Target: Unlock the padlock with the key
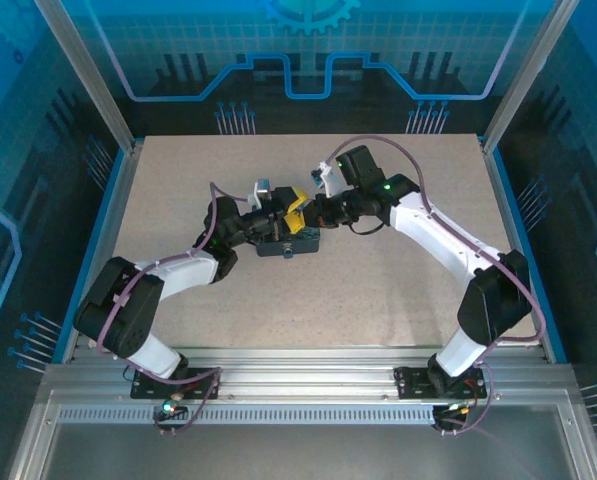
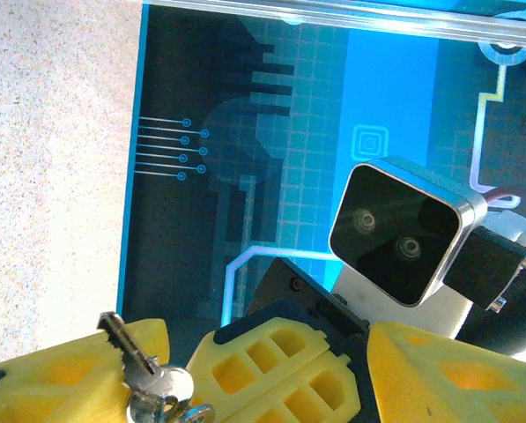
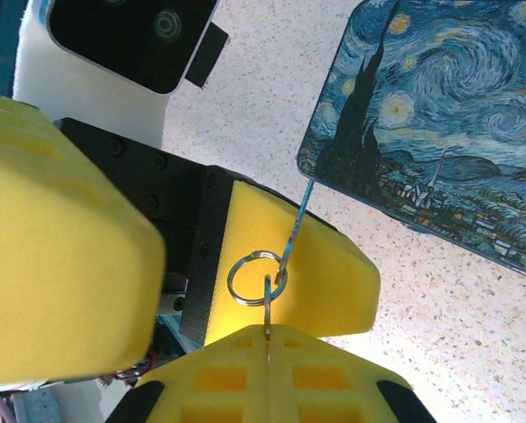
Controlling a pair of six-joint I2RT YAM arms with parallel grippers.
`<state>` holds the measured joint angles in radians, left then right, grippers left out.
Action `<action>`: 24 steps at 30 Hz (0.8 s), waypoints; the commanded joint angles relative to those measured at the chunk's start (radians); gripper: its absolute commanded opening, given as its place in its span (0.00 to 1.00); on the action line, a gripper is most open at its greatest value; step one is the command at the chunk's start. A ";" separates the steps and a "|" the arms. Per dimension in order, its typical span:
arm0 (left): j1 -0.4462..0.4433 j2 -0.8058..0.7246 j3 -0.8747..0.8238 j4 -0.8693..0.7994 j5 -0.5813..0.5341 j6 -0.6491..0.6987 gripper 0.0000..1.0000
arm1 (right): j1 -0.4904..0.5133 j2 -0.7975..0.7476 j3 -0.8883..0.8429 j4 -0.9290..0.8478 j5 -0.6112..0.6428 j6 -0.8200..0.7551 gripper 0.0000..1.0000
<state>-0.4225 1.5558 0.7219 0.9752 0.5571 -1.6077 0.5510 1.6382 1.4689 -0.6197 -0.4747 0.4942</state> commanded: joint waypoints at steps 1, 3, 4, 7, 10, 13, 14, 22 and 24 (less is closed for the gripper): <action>0.007 0.009 -0.013 0.067 -0.006 -0.011 0.59 | 0.016 -0.036 -0.016 0.011 -0.027 0.005 0.00; 0.010 0.011 -0.021 0.074 -0.006 -0.011 0.57 | 0.014 -0.043 -0.020 0.014 -0.027 0.004 0.00; 0.013 0.011 -0.026 0.076 -0.008 -0.010 0.57 | 0.016 -0.049 -0.025 0.015 -0.026 0.004 0.00; 0.017 0.010 -0.036 0.081 -0.011 -0.011 0.56 | 0.015 -0.060 -0.040 0.020 -0.028 0.003 0.00; 0.018 0.013 -0.036 0.083 -0.008 -0.010 0.52 | 0.015 -0.067 -0.058 0.024 -0.028 0.004 0.00; 0.018 0.015 -0.038 0.085 -0.008 -0.011 0.49 | 0.014 -0.079 -0.073 0.031 -0.024 0.006 0.00; 0.018 0.016 -0.039 0.088 -0.008 -0.012 0.48 | 0.015 -0.081 -0.076 0.033 -0.022 0.006 0.00; 0.018 0.024 -0.047 0.105 -0.003 -0.015 0.35 | 0.015 -0.083 -0.088 0.044 -0.029 0.009 0.00; 0.020 0.028 -0.051 0.106 -0.003 -0.017 0.32 | 0.014 -0.084 -0.092 0.044 -0.028 0.007 0.00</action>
<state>-0.4103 1.5719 0.6907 1.0103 0.5545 -1.6218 0.5510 1.5818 1.3907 -0.5922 -0.4801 0.4946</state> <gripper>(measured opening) 0.331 0.058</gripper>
